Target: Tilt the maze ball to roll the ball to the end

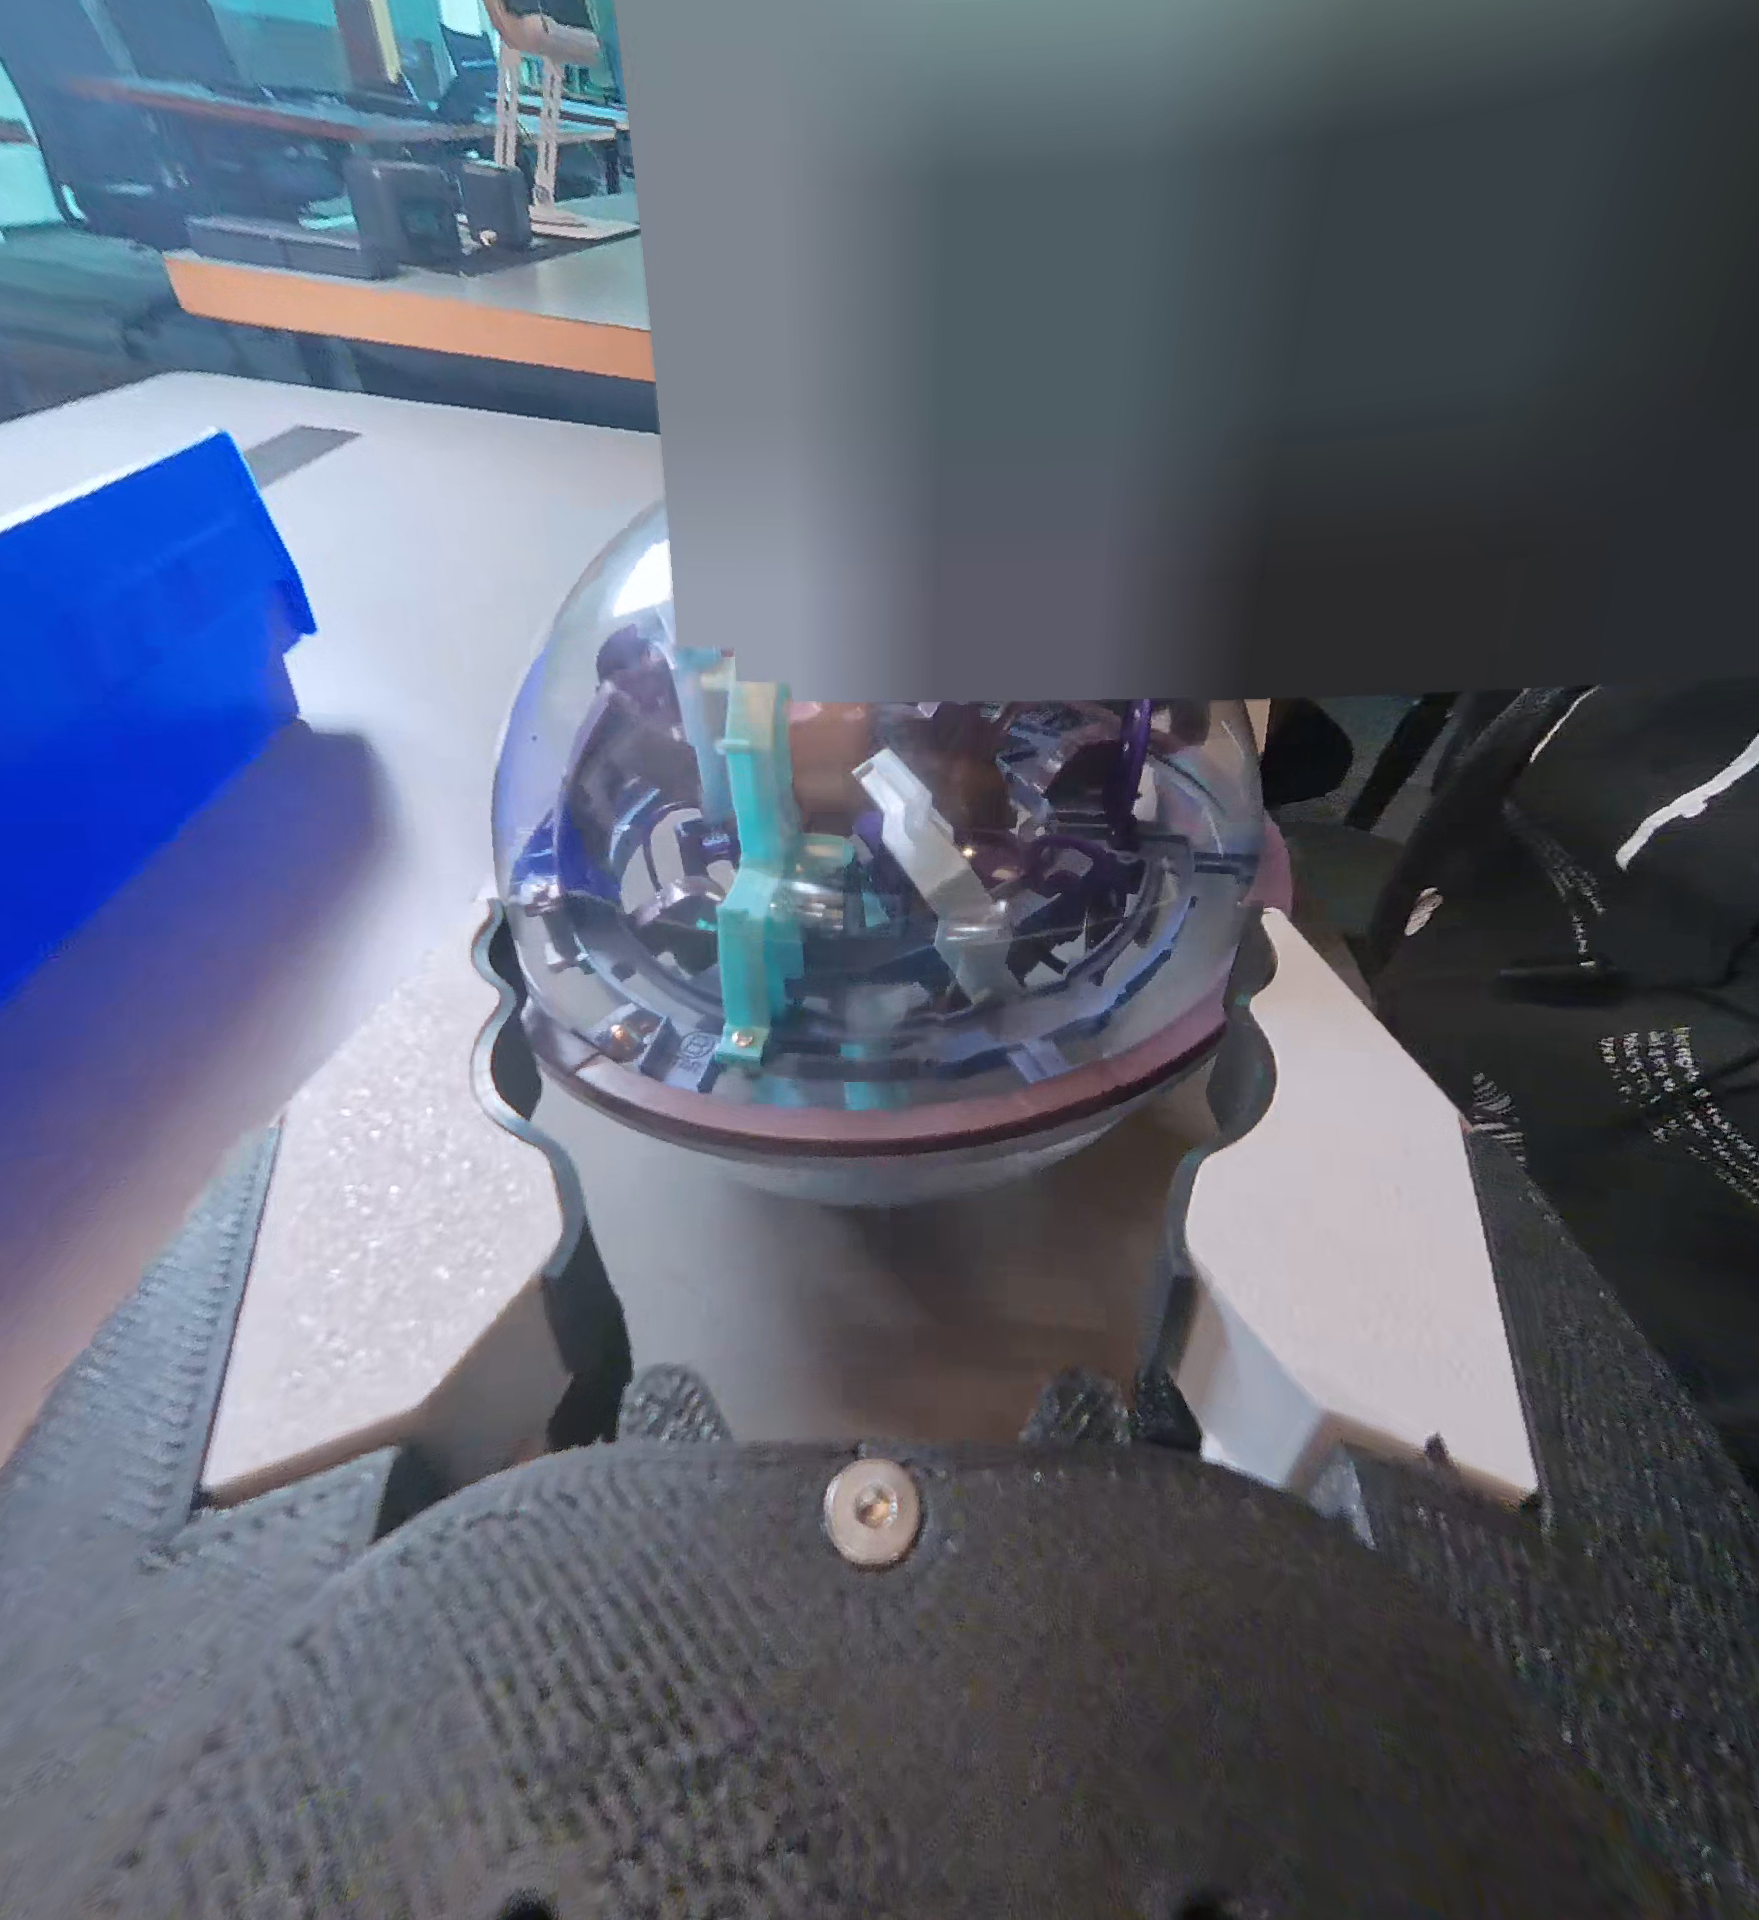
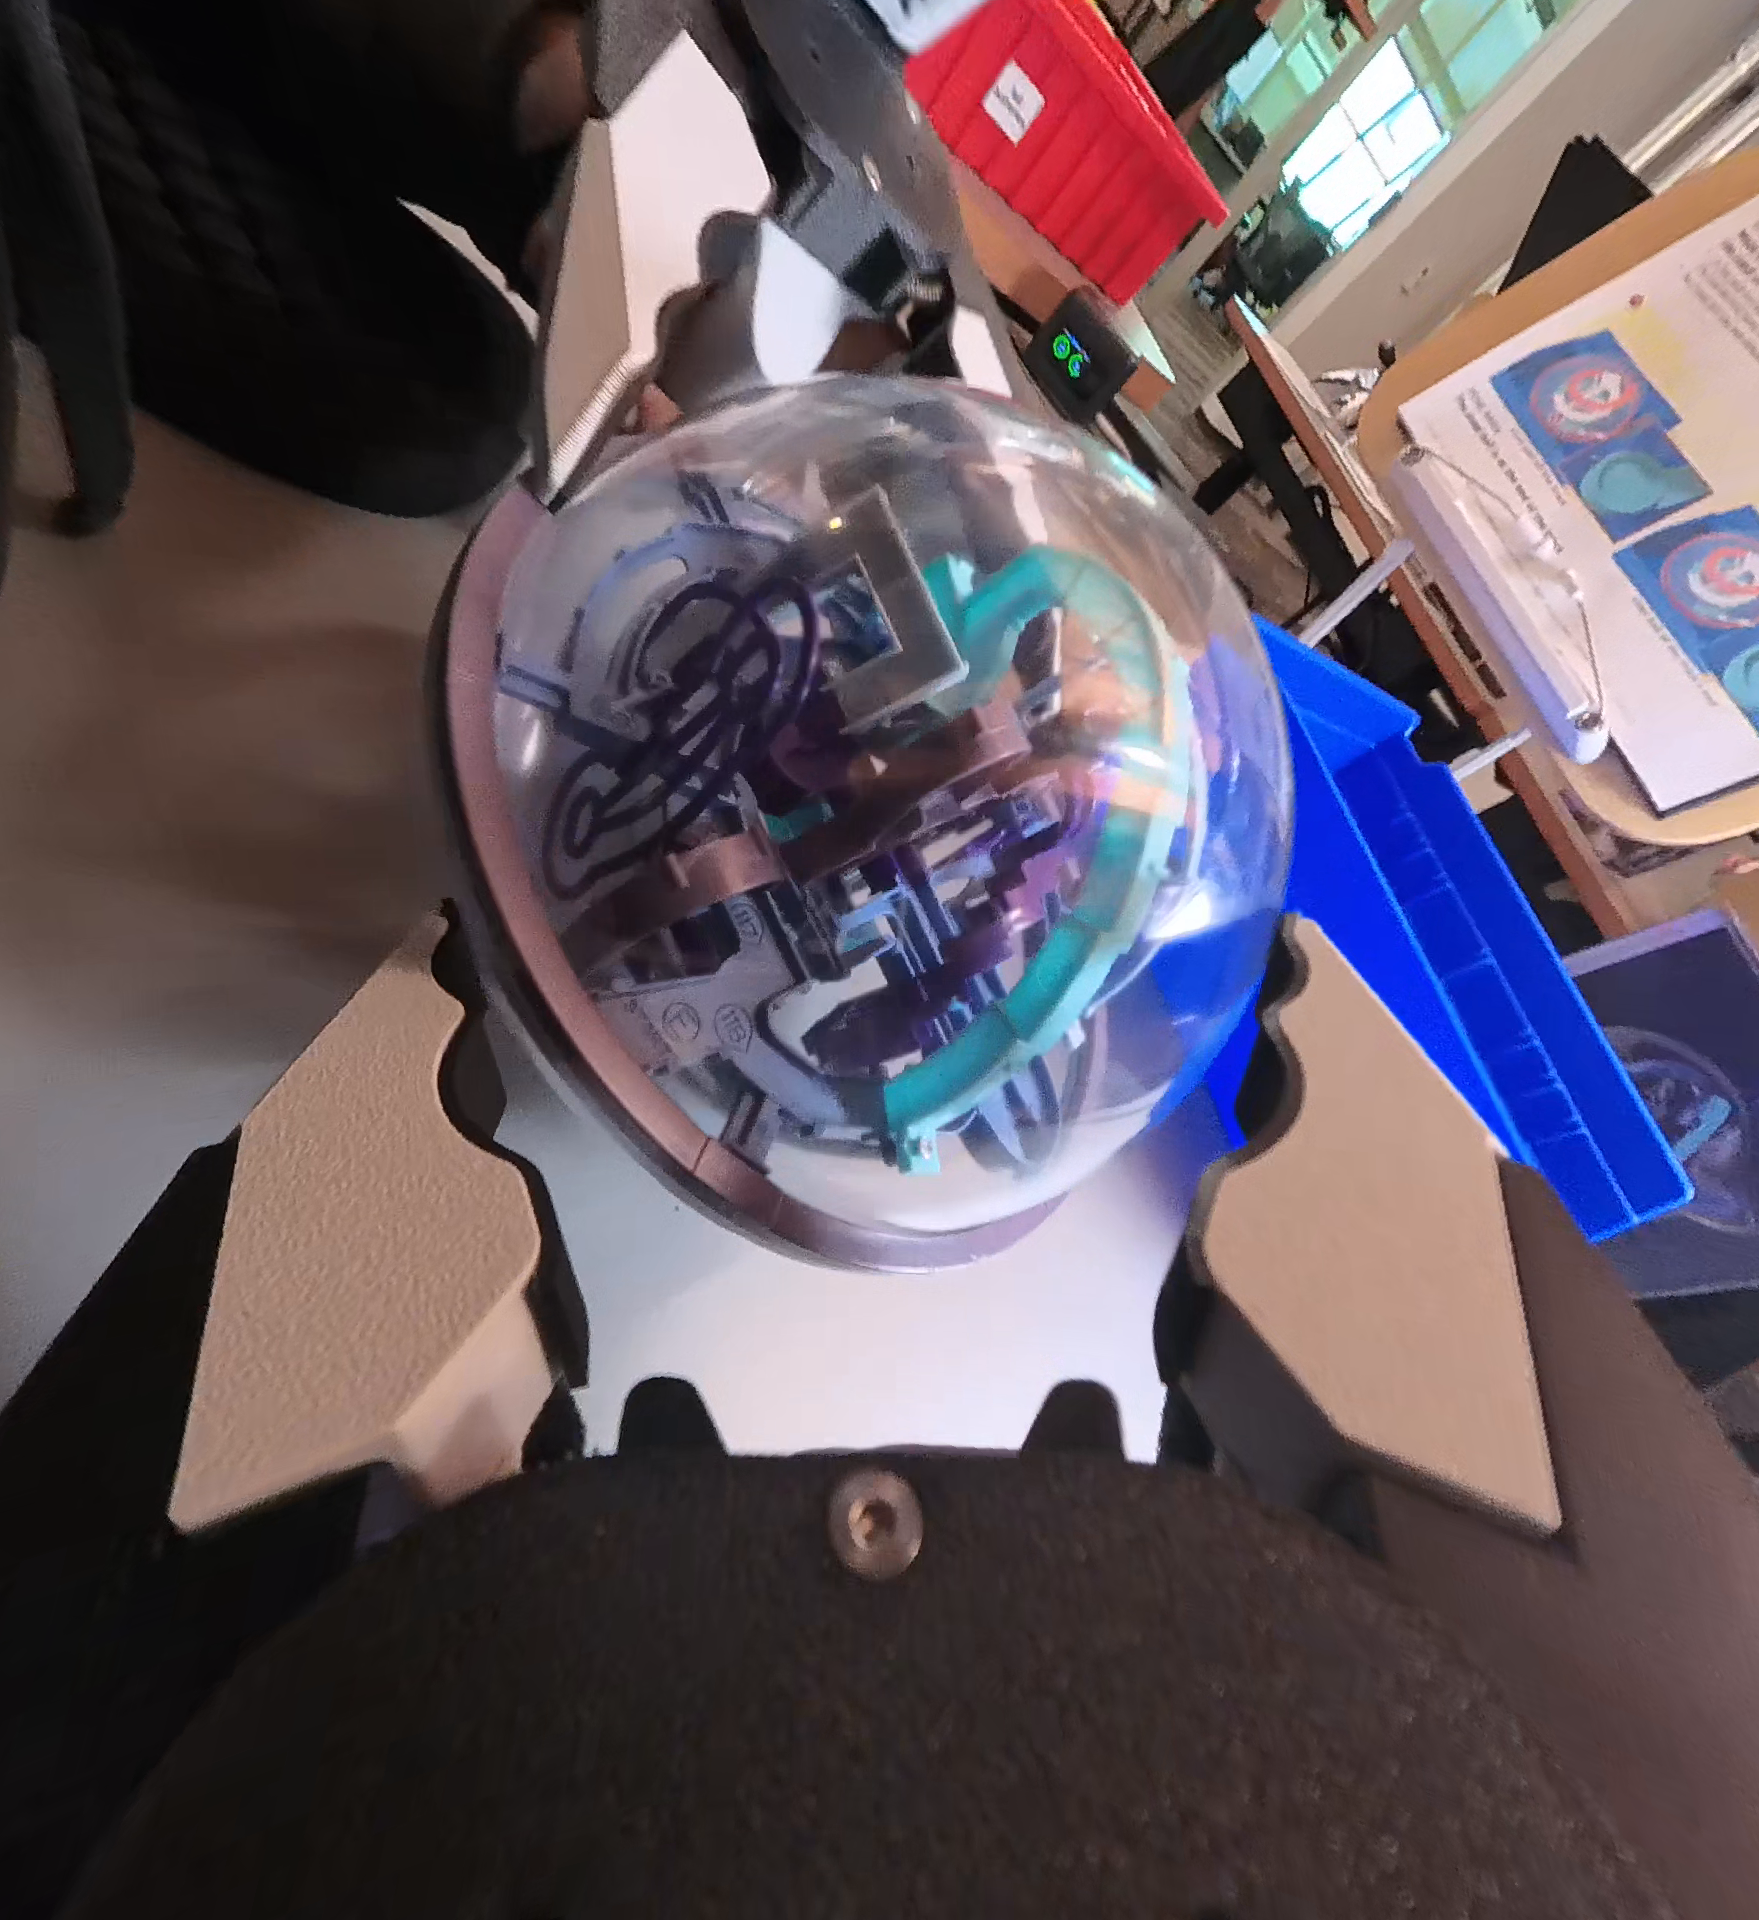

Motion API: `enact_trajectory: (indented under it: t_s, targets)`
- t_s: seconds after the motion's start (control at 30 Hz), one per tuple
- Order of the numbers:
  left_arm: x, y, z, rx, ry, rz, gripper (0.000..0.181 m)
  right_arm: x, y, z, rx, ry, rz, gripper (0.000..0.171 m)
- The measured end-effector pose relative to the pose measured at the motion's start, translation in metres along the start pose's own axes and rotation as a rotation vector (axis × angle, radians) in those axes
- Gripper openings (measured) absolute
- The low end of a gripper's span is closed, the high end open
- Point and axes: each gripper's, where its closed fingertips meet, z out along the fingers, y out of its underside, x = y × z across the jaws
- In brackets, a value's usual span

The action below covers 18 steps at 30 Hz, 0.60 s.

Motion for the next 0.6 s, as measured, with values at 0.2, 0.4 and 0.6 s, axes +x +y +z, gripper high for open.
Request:
enact_trajectory:
  t_s: [0.2, 0.4, 0.6]
  targets:
    - [0.001, -0.005, -0.001, 0.034, -0.017, 0.014, 0.128, -0.001, 0.009, 0.0, -0.022, 0.01, 0.078, 0.144]
    - [-0.003, -0.007, -0.005, 0.086, 0.01, -0.041, 0.126, 0.0, 0.01, 0.002, 0.004, -0.003, 0.138, 0.143]
    - [-0.012, -0.011, -0.004, 0.129, 0.017, -0.151, 0.126, 0.004, 0.015, 0.005, 0.027, -0.024, 0.246, 0.143]
